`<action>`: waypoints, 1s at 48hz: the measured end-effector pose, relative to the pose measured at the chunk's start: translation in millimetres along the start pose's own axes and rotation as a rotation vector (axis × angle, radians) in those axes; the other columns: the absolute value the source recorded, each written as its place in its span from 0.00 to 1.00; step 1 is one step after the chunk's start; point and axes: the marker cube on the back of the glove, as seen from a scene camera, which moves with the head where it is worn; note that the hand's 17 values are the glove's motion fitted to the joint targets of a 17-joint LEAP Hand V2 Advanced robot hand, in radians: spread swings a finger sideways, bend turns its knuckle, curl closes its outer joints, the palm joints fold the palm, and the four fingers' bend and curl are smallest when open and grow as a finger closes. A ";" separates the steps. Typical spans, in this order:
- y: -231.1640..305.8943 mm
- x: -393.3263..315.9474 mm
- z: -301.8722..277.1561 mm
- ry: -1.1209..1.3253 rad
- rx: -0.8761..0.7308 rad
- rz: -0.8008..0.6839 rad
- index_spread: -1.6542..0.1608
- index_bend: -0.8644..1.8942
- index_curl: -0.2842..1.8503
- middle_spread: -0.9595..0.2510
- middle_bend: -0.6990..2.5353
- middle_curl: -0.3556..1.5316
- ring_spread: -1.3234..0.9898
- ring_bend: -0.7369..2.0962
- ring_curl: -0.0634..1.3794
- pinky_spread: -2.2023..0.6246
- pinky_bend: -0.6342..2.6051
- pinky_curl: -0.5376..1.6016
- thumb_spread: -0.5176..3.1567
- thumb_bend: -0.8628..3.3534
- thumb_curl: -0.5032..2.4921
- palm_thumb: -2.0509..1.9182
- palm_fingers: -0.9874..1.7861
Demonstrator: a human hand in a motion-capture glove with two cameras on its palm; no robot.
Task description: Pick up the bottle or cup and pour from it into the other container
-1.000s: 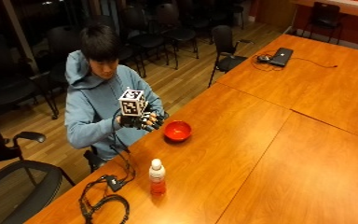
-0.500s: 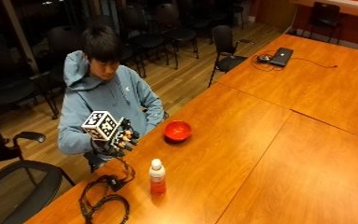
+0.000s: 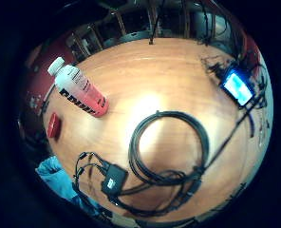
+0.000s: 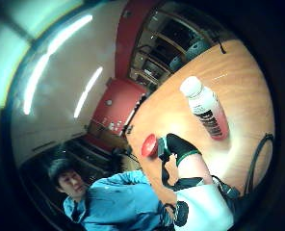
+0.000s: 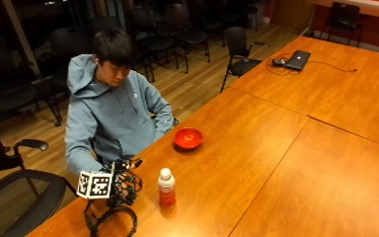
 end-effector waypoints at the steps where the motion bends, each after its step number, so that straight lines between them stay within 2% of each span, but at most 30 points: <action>1: 5.2 4.1 3.8 -0.026 -0.051 0.022 0.73 0.35 0.22 0.83 0.27 0.34 0.62 0.43 0.25 0.87 0.43 0.39 0.38 0.19 0.31 0.69 0.38; 4: 15.1 14.9 16.4 -0.077 -0.141 0.070 0.73 0.34 0.21 0.84 0.27 0.34 0.62 0.44 0.25 0.87 0.44 0.40 0.38 0.19 0.31 0.68 0.37; 33: -5.9 13.3 112.7 -0.297 -0.221 0.161 0.71 0.35 0.20 0.87 0.27 0.34 0.63 0.46 0.25 0.87 0.46 0.40 0.38 0.20 0.30 0.66 0.34; 44: -12.8 6.6 142.4 -0.416 -0.231 0.206 0.72 0.36 0.20 0.89 0.27 0.35 0.65 0.49 0.26 0.87 0.47 0.40 0.37 0.20 0.30 0.67 0.38; 48: -14.0 6.3 148.2 -0.423 -0.191 0.208 0.71 0.37 0.20 0.89 0.28 0.35 0.65 0.50 0.26 0.87 0.47 0.39 0.37 0.20 0.30 0.68 0.43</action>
